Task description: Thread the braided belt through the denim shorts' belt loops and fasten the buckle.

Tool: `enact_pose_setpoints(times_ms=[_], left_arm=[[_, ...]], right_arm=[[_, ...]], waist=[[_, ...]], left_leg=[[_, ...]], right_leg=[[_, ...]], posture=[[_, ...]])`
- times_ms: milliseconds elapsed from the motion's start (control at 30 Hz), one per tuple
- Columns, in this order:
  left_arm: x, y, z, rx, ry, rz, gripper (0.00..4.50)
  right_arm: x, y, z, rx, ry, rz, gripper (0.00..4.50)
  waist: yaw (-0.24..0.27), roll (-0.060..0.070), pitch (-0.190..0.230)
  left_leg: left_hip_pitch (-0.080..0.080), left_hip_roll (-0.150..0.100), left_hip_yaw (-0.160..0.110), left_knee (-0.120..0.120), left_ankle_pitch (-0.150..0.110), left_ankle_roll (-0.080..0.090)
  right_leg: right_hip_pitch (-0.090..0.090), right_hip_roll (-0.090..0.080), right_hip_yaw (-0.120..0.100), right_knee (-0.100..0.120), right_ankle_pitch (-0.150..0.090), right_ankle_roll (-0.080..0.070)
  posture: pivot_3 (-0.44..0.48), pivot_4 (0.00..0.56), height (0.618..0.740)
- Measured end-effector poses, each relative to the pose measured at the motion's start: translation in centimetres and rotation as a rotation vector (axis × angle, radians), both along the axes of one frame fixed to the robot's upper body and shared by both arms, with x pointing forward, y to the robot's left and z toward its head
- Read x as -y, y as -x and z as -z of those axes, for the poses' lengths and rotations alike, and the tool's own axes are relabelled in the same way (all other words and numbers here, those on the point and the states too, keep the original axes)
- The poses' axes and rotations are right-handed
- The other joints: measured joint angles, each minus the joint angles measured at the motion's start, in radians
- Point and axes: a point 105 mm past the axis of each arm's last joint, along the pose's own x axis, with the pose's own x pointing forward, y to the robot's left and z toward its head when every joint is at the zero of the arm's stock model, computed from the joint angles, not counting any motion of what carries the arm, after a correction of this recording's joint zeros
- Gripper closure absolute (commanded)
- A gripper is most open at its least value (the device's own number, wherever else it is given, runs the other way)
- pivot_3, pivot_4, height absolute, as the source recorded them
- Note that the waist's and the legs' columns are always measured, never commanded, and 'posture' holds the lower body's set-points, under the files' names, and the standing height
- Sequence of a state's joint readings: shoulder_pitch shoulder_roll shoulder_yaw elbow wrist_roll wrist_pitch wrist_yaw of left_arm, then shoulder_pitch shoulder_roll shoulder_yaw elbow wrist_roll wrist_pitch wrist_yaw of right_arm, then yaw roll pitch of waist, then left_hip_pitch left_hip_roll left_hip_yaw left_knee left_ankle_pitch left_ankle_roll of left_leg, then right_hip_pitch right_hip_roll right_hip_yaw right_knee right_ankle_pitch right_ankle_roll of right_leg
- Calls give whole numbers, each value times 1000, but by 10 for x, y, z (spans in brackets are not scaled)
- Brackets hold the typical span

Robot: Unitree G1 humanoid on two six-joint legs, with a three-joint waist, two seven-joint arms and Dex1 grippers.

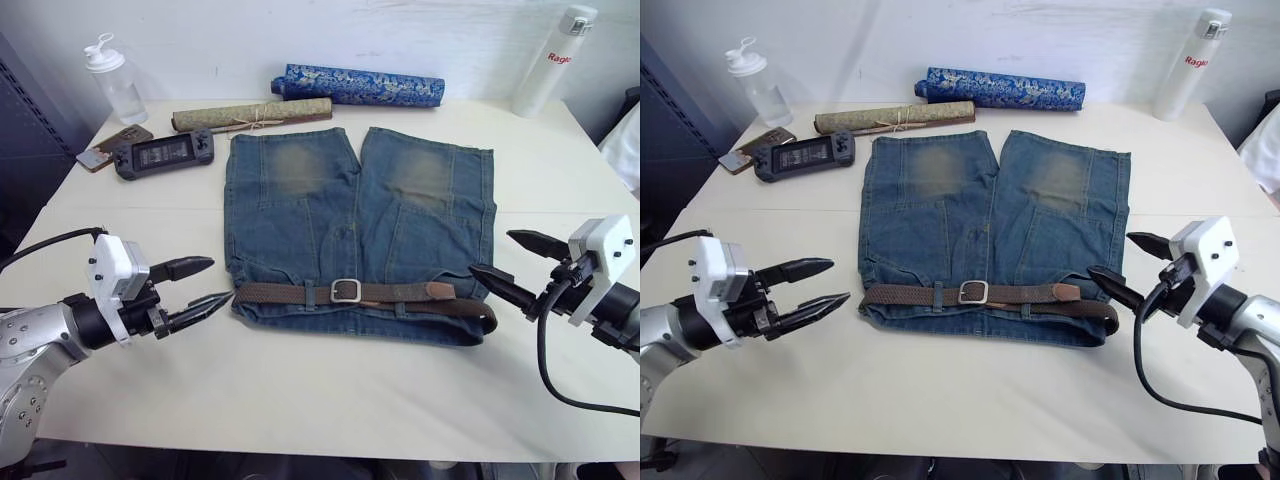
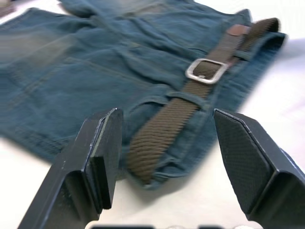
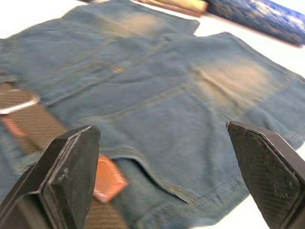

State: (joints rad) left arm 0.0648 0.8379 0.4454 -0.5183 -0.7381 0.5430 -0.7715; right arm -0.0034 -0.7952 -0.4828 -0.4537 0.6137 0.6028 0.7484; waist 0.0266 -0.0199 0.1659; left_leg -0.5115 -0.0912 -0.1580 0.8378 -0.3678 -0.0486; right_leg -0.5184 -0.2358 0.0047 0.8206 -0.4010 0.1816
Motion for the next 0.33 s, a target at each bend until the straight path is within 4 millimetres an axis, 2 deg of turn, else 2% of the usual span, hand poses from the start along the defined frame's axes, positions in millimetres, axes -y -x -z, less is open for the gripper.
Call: enact_pose_setpoints(times_ms=[333], left_arm=[[-3, -7, 1, 13, 43, -46, 1205]], right_arm=[[-1, -4, 10, -32, 2, 17, 29]], waist=[[-2, 1, 0]], left_leg=[[0, 0, 1, 0, 0, 0]], right_leg=[[0, 0, 0, -1, 0, 0]], posture=[[0, 150, 637]])
